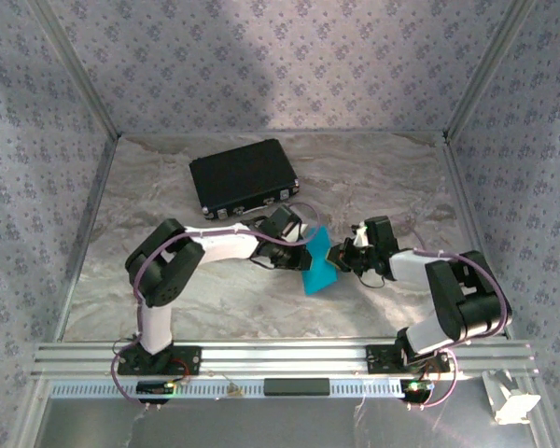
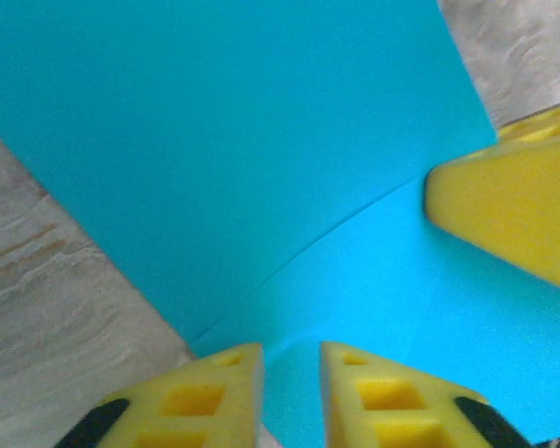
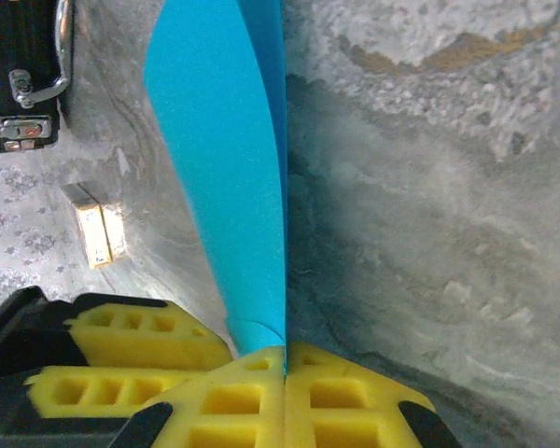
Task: Fold a paper plane with a square sheet of paper (pick it up from the middle)
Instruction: Turn over the paper at the center of the table.
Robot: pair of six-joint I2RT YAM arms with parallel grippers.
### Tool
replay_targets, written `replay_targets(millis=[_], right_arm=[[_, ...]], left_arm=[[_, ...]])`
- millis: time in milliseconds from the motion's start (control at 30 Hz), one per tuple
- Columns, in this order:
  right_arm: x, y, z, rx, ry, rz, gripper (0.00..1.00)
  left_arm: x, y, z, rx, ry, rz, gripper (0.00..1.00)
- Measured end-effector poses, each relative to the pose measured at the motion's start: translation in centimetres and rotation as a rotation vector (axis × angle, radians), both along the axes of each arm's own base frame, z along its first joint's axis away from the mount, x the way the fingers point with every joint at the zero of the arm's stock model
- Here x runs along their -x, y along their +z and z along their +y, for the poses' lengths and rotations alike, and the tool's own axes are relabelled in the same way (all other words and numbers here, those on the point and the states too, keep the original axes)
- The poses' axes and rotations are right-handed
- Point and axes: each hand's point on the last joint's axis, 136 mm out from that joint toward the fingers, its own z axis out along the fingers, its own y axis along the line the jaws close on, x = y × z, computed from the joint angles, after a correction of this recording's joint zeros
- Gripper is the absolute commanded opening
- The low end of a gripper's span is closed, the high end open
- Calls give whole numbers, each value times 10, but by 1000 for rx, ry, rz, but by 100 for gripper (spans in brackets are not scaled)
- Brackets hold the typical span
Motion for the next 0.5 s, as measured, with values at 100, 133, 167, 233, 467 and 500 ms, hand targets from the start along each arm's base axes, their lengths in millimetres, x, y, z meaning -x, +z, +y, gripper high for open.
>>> replay_targets(millis=[100, 133, 167, 233, 467, 500], right_arm=[[1, 10, -2, 19, 6, -36, 4], [1, 15, -3, 36, 9, -50, 4], [1, 20, -4, 51, 12, -70, 4], [-1, 34, -4, 92, 24, -121, 4], [-5, 80, -3, 215, 42, -273, 4], [-5, 83, -5, 234, 38, -277, 4]], left_arm=[[-3, 20, 4, 18, 18, -50, 35], [-4, 28, 7, 25, 27, -72, 36], [-5, 35, 9, 30, 36, -90, 37], [-7, 51, 15, 42, 58, -137, 37], [-13, 80, 42, 38, 140, -266, 34], [-14, 82, 46, 35, 152, -282, 34]])
